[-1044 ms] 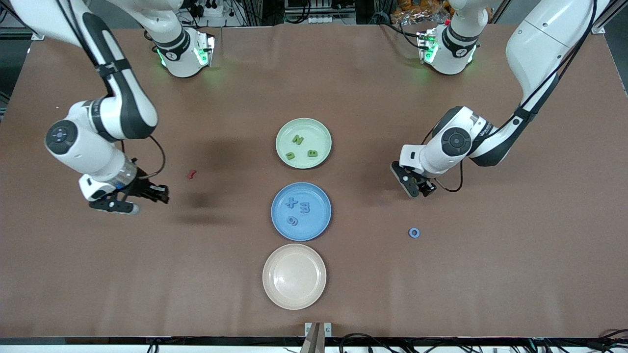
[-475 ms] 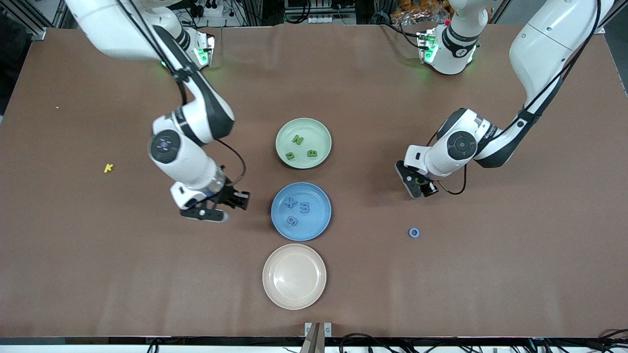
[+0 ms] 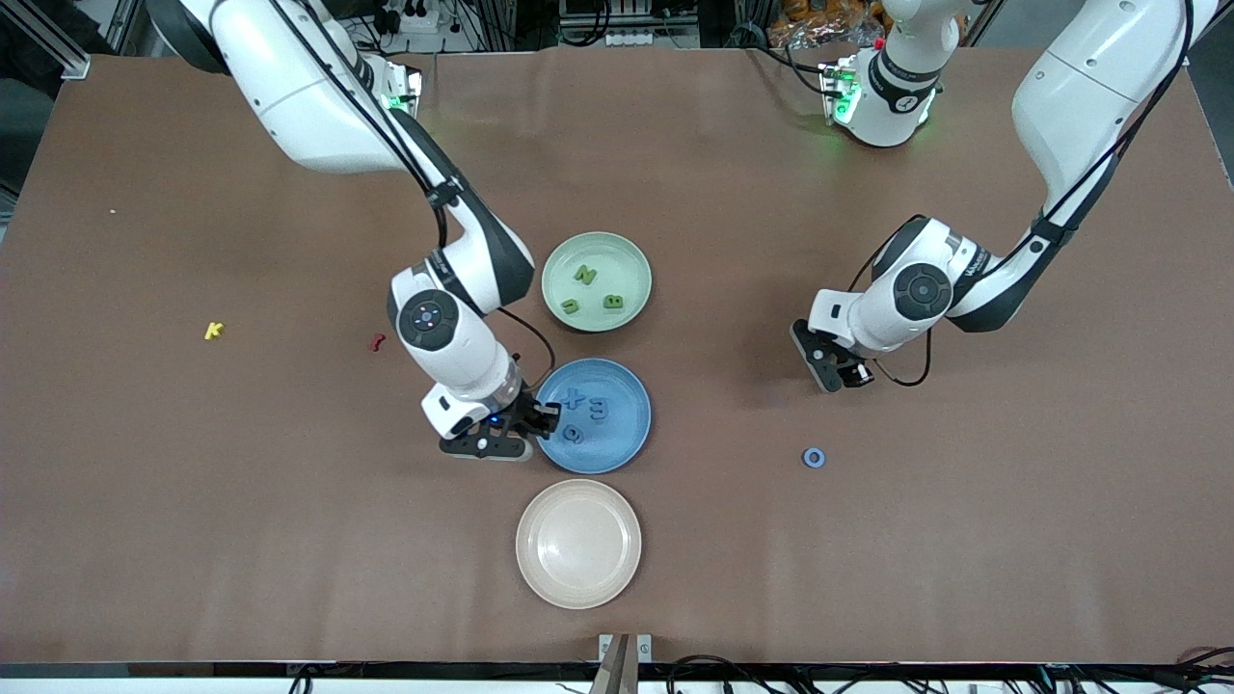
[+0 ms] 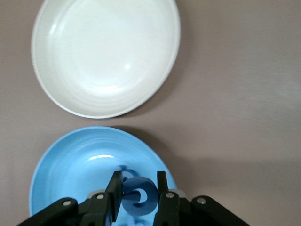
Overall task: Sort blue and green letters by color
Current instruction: 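Place the G and q on blue and green plates with both grippers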
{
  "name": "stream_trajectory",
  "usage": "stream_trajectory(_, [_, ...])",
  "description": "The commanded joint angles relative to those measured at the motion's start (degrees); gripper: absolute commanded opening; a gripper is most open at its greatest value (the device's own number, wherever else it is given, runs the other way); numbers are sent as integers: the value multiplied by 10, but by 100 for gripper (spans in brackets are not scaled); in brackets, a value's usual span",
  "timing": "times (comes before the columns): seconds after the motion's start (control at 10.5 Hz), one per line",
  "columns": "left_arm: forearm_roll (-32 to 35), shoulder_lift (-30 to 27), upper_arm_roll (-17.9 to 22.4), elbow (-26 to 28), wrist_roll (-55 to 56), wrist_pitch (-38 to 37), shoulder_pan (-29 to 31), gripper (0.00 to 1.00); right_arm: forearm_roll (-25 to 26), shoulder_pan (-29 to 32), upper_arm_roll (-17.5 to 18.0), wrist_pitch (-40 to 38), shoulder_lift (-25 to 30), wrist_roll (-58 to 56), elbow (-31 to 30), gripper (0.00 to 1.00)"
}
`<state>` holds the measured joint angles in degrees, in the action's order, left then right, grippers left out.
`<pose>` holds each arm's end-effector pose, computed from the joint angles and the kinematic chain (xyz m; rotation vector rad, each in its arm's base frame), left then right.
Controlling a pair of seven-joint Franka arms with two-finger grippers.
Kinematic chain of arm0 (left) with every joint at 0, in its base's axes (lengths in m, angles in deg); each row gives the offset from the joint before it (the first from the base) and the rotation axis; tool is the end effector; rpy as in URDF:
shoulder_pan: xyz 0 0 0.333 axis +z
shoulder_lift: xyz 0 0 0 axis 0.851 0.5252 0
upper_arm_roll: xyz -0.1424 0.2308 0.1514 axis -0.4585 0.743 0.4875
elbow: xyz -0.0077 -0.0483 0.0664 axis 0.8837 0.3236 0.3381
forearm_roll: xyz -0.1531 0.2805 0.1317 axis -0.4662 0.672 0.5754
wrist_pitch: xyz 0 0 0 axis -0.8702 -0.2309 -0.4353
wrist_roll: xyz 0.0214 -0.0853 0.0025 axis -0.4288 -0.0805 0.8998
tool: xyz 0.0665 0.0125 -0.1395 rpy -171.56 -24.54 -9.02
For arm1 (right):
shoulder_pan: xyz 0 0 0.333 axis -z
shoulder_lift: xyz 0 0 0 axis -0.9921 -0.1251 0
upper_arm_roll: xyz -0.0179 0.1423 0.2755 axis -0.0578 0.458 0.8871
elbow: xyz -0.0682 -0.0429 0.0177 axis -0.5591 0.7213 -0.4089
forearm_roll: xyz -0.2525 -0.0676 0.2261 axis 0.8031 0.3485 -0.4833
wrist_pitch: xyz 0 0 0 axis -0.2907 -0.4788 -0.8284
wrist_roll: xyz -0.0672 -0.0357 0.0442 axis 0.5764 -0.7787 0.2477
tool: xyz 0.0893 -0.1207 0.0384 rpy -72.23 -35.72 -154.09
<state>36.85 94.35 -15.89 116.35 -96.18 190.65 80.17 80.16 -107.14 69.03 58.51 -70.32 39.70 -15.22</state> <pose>0.5015 -0.1556 0.1631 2.5921 -1.6449 -0.0768 0.6131 0.3533 0.2294 -2.9145 0.1494 -0.2568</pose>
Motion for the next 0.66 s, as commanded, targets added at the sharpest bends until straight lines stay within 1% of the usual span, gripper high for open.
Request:
stream_trajectory(0.0, [15,0,-4,10,5,3,3,31,10,-31,-6,21,-23,12,29,56])
stream_trajectory(0.09, [15,0,-4,9,5,3,3,8,7,-34,-6,20,-23,15,29,100])
stream_trajectory(0.19, [15,0,-5,6,5,3,3,0,7,-33,-6,14,-20,21,27,100])
stream_trajectory(0.38, [14,-10,-9,2,17,3,1,0,8,-20,-6,-8,-16,23,25,100])
stream_trajectory(0.47, [14,-20,-23,-1,57,3,-2,0,8,2,-6,-34,-7,19,25,100])
stream_trajectory(0.57, [13,-22,-53,-6,119,2,-2,0,8,23,-6,-45,4,18,19,100])
